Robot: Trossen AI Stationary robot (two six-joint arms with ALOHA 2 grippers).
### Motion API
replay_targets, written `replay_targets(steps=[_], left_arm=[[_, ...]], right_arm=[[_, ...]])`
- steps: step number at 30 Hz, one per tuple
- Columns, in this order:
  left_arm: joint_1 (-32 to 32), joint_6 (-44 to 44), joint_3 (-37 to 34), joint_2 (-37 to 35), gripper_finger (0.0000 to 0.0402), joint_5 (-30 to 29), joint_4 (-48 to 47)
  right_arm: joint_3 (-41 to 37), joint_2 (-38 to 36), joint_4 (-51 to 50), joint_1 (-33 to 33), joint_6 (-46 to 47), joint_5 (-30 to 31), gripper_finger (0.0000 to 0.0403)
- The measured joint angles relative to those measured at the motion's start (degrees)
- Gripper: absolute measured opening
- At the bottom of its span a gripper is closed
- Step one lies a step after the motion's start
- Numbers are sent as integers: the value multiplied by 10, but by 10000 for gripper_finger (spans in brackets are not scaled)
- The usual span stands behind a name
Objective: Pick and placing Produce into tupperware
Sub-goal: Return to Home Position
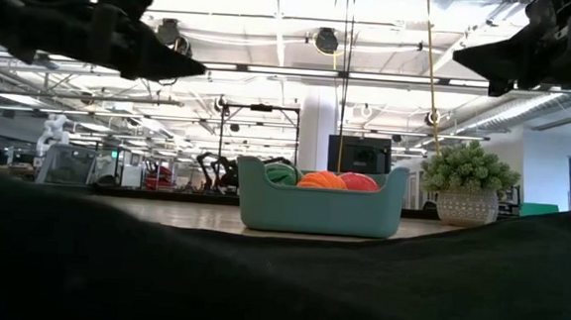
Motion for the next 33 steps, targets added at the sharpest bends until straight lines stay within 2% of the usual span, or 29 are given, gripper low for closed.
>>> replay_targets(steps=[3,8,14,20,30,33], left_arm=[[-5,8,-28,-47,2,-1,8],[-15,19,-63,-107,1,2,41],[-23,28,-73,-150,1,1,39],[-50,51,-74,-183,1,-41,-5],[-112,70,-74,-272,1,-96,-76],[-123,69,-74,-295,1,-111,-98]], right_arm=[[0,-23,-5,1,3,-3,0],[1,-68,-32,1,7,-58,0],[2,-120,-81,1,23,-62,0],[28,-120,-136,1,36,-62,0],[33,-120,-139,1,66,-64,0],[33,-120,-131,1,64,-85,0]])
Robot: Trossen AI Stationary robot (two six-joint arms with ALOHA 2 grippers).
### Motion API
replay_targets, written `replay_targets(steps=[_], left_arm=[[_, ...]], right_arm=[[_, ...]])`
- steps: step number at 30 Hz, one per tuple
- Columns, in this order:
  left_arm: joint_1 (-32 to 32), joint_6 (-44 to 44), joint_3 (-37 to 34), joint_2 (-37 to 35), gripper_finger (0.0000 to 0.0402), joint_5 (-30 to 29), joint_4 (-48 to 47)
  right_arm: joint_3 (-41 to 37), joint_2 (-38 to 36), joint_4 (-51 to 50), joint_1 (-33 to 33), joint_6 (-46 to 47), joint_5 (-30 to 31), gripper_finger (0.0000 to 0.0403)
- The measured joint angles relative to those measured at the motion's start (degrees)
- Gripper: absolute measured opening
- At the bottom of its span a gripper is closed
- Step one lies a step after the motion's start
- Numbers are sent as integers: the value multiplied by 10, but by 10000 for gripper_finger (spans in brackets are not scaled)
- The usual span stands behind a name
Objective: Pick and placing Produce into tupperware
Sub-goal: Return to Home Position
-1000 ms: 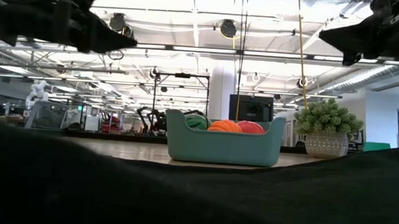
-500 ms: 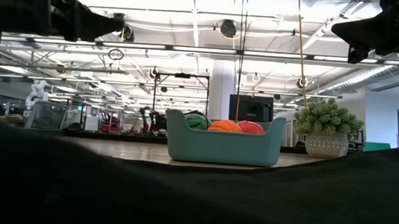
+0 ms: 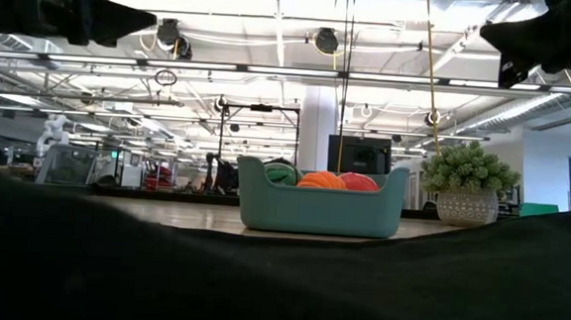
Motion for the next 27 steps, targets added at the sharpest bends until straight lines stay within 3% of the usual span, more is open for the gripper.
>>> replay_targets(steps=[8,16,27], left_arm=[[-26,1,0,-34,1,36,0],[-53,10,0,-36,0,114,15],[-68,29,0,-53,0,73,-30]], right_arm=[[-43,0,79,0,19,-22,0],[-48,0,113,0,28,-45,0],[-48,0,105,0,32,-52,0]])
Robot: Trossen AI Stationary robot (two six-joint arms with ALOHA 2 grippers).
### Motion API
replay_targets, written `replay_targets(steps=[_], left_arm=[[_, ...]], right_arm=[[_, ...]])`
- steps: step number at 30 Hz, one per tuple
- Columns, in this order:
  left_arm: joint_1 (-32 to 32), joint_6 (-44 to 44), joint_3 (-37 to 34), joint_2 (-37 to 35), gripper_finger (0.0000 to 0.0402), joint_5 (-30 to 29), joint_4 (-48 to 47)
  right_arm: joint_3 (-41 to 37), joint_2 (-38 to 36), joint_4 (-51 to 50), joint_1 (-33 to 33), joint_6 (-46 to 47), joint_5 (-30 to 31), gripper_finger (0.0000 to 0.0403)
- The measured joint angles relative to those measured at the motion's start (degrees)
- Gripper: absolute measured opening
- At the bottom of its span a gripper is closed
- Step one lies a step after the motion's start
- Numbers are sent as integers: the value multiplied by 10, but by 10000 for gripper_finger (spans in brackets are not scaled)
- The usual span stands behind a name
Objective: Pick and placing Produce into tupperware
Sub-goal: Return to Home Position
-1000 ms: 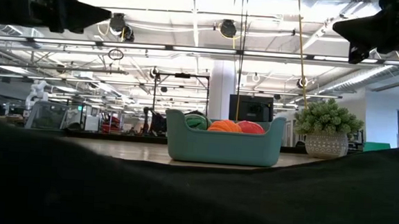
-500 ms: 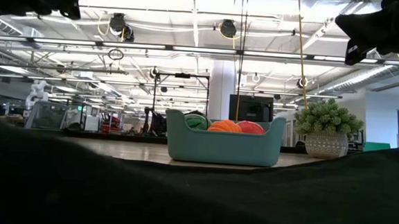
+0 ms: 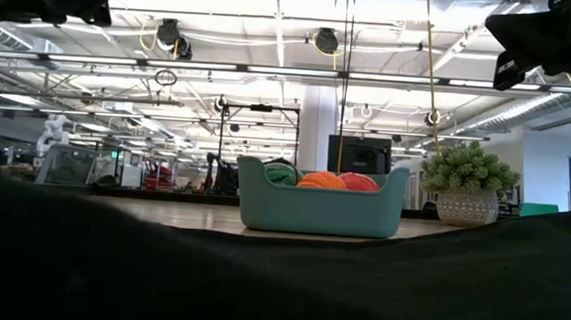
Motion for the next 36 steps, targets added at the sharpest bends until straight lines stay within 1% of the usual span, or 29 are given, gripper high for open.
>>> replay_targets(steps=[6,9,15,17,21,24,29,32,36], left_arm=[[0,-20,0,-36,0,-38,-34],[0,-29,0,-58,0,-41,-39],[1,-19,0,-89,0,-70,-78],[5,-10,0,-96,0,-70,-87],[24,-1,0,-99,0,-45,-105],[47,-4,0,-99,1,-5,-113],[90,-35,0,-99,1,52,-120],[105,-44,0,-99,2,96,-120],[114,-52,0,-99,1,104,-122]], right_arm=[[0,0,-2,0,-3,1,0],[0,0,-2,0,-3,1,0],[0,0,1,0,-6,1,0],[0,0,0,0,-6,1,0],[0,0,0,0,-6,1,0],[0,0,0,0,-7,1,0],[0,0,-2,0,-7,1,0],[0,0,-4,0,-6,0,0],[0,0,-4,0,-5,0,0]])
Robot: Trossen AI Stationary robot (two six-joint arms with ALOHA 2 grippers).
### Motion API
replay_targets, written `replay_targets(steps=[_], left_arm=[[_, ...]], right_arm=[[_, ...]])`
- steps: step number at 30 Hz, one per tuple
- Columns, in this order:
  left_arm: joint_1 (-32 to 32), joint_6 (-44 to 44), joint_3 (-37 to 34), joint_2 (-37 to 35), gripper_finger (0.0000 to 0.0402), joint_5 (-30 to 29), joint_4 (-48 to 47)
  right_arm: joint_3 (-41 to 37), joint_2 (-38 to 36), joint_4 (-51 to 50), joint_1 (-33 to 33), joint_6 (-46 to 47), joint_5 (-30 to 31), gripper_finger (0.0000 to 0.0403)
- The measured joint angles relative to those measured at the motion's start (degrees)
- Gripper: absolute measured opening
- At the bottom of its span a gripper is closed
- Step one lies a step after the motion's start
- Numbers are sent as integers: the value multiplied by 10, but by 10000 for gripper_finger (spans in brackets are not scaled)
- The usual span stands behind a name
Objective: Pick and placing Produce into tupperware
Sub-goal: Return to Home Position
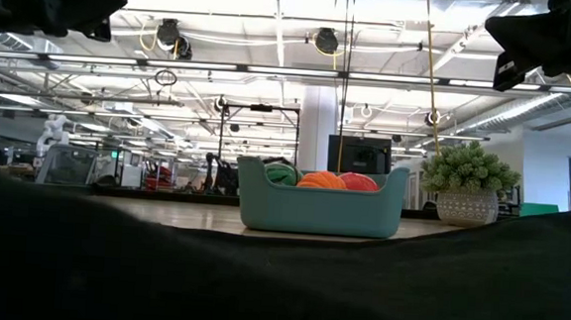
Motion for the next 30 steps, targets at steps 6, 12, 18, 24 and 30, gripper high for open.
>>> replay_targets(steps=[6,12,18,24,30], left_arm=[[1,-15,-13,0,1,-1,4],[0,-16,-34,0,1,2,1],[0,-13,-51,0,4,20,-6],[0,0,-51,0,2,59,-15],[0,2,-51,0,2,56,-35]], right_arm=[[0,0,-26,0,0,0,0],[0,0,-33,0,-2,0,0],[0,1,-33,0,-4,0,0],[-20,1,-26,0,-4,1,0],[-33,1,-24,0,18,3,0]])
